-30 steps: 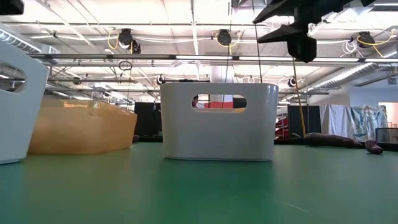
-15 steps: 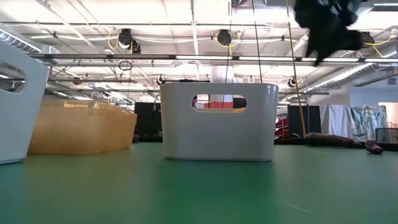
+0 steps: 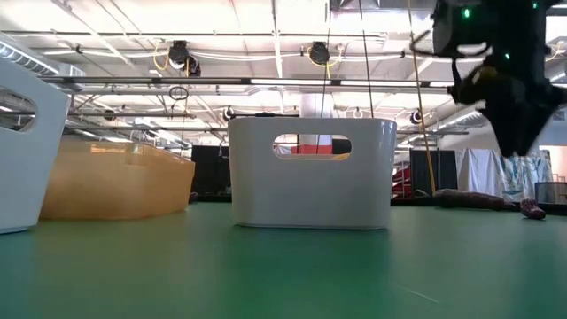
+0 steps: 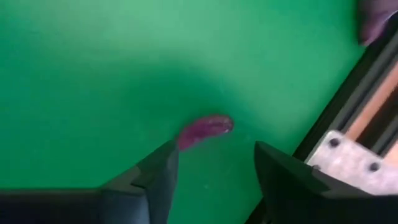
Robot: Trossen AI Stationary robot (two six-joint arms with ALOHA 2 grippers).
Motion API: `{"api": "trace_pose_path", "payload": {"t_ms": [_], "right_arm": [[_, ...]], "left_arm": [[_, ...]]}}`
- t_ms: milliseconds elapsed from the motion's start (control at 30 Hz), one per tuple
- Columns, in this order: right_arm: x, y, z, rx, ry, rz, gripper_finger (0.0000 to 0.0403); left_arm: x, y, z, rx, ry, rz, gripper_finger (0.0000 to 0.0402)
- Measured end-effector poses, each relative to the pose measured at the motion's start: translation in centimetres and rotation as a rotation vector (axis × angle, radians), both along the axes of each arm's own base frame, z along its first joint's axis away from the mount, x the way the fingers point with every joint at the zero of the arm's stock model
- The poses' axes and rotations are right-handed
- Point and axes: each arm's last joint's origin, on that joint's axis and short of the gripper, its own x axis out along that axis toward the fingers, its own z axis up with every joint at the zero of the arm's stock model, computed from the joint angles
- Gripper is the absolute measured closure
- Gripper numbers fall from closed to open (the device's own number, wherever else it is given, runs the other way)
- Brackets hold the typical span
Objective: Sort produce into baskets
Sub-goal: Put the purple eggplant into the bottom white bin
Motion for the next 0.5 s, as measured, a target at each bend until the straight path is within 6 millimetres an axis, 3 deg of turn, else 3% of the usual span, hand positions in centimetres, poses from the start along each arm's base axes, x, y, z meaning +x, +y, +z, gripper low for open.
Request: {"api": "trace_pose_path", "payload": {"t_ms": [133,300,500], "right_arm": [[-0.5,-0.5,-1.7,0.083,0.026,0.0,0.0165],[-0.4,-1.7,-2.2,0.151,-0.017,-0.037,0.0115],[-0.3,-3.2,-4.1,0.197,-0.063,-0.093,0.0095]], "left_arm": [[0.3,0.8,0.0,0.048,0.017,-0.072,0.0162],[0.6,1.6,-0.1,0.053,0.046,-0.182,0.0162],[0.3,1.9,-0.5,0.093,0.106,-0.264,0.0162]]}}
